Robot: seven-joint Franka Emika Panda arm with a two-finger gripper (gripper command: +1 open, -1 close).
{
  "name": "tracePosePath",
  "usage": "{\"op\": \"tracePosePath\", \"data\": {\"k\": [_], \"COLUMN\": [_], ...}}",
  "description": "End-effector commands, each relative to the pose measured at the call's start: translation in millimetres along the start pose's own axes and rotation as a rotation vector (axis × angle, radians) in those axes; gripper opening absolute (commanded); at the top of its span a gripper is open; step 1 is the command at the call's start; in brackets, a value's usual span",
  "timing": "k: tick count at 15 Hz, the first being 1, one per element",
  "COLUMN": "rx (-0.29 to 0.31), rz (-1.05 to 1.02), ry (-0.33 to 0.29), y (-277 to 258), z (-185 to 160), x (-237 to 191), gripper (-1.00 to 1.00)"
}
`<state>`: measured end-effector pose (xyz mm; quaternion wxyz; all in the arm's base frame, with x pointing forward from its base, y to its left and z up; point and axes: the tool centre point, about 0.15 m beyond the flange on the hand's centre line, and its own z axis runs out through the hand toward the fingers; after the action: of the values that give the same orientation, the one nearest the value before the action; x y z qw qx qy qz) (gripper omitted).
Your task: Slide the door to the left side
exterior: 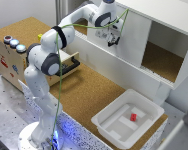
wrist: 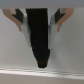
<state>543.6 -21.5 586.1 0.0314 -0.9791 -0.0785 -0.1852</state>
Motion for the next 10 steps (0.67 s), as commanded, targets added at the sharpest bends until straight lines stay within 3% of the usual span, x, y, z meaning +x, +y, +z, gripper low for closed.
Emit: {"op": "tracePosePath", "data": {"k": [1, 10], "rx": [-0.11, -0.105], "rz": [-0.012, -0.064], "ry": [0.093, 0.095], "y": [-60.1, -116.8], "z": [-13.1, -10.1], "x": [-40.3, -45.1], "gripper": [-1.0, -1.0]}}
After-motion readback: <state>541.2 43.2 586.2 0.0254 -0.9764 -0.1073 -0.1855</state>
